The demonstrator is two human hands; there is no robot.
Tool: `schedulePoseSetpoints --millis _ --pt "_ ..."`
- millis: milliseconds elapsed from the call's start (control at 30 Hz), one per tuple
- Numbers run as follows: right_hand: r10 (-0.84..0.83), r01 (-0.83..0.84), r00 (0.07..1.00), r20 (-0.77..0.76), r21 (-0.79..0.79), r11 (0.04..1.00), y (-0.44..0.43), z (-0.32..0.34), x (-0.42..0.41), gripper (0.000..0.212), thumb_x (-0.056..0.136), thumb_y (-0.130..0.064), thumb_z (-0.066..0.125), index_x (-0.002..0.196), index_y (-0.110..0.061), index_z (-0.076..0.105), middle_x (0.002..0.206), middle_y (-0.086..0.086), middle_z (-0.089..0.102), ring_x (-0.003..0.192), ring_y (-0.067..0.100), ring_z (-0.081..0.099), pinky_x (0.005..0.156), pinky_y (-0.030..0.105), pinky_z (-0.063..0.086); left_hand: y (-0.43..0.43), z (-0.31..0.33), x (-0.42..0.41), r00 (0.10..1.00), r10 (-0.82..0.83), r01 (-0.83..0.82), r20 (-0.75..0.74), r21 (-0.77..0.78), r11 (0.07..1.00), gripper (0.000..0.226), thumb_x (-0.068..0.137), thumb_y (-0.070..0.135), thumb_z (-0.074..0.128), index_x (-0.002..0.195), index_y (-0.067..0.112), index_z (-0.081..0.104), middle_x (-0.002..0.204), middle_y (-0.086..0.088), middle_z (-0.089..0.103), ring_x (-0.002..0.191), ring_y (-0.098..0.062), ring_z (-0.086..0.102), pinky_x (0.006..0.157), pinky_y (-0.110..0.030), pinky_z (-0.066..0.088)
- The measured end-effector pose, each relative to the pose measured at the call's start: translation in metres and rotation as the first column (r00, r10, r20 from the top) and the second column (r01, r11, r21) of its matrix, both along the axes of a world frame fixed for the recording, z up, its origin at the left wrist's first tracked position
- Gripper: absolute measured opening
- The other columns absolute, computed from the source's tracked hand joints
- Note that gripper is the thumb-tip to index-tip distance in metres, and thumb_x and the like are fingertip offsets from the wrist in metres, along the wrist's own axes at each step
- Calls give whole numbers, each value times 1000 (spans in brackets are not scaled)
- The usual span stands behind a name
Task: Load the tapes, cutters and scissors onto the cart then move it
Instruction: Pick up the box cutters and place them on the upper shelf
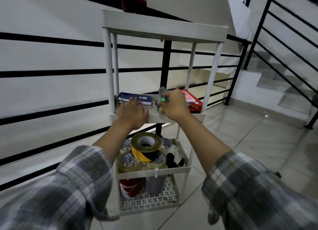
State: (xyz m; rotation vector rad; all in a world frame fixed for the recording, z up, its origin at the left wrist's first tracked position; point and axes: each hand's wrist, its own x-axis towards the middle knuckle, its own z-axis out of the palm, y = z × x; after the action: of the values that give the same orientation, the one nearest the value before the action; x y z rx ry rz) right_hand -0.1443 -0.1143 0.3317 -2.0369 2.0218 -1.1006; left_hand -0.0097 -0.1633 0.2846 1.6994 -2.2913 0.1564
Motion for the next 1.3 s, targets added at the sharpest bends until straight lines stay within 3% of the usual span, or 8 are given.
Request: schedulePoseSetpoints --millis 300,467,667,733,833,1033,1167,1300 --pt "-40 92 960 -278 174 980 -30 -6 23 29 96 -8 45 123 0 52 130 20 52 123 33 46 105 36 34 -2 -1 0 999 25 -26 47 15 1000 58 96 36 12 144 6 27 156 -10 15 144 -20 11 115 -45 10" --pt "-39 138 919 -393 227 964 -42 -11 26 30 91 -9 53 121 -4 55 125 17 57 115 31 52 98 37 42 6 2 -1 999 14 -15 51 11 1000 56 96 35 13 142 8 29 156 -10 17 143 -21 16 115 -45 14" --pt "14 208 831 -557 333 920 -51 -9 26 46 93 -22 54 135 -10 42 141 17 44 138 37 25 112 47 19 5 2 1 998 15 -16 59 8 1000 55 97 36 13 142 10 31 154 -10 22 140 -24 23 113 -46 17" --pt "-2 213 810 -586 291 933 -50 -7 25 40 91 -16 55 130 -8 48 134 17 51 130 35 38 108 45 29 5 1 1 998 17 -17 59 5 1000 54 97 36 13 140 12 34 154 -9 23 139 -24 24 113 -46 18" --pt "-32 176 824 -566 201 964 -44 -5 21 28 92 -11 52 119 -5 55 123 16 59 116 31 52 97 40 42 5 1 0 999 25 -25 32 -2 1000 54 96 36 15 139 11 36 153 -9 25 138 -24 27 113 -46 19" --pt "-59 159 822 -566 130 979 -34 -6 17 25 93 -7 49 118 -5 54 122 16 58 114 31 53 96 38 41 3 0 0 1000 26 -26 -7 -27 999 54 96 37 17 134 11 43 153 -9 27 137 -24 28 111 -45 21" --pt "-133 153 928 -347 29 988 -28 -17 12 25 92 -6 55 116 -2 57 119 17 59 111 28 54 89 34 47 3 -1 0 1000 19 -20 -9 -52 998 53 96 37 18 131 11 48 152 -10 28 137 -26 29 109 -45 22" --pt "-85 46 988 -131 -278 960 -8 -44 3 25 93 -9 52 117 -6 60 122 13 57 121 25 45 96 34 43 3 -3 0 1000 14 -16 -20 -106 994 51 96 35 20 125 10 53 148 -11 35 133 -25 33 106 -45 24"
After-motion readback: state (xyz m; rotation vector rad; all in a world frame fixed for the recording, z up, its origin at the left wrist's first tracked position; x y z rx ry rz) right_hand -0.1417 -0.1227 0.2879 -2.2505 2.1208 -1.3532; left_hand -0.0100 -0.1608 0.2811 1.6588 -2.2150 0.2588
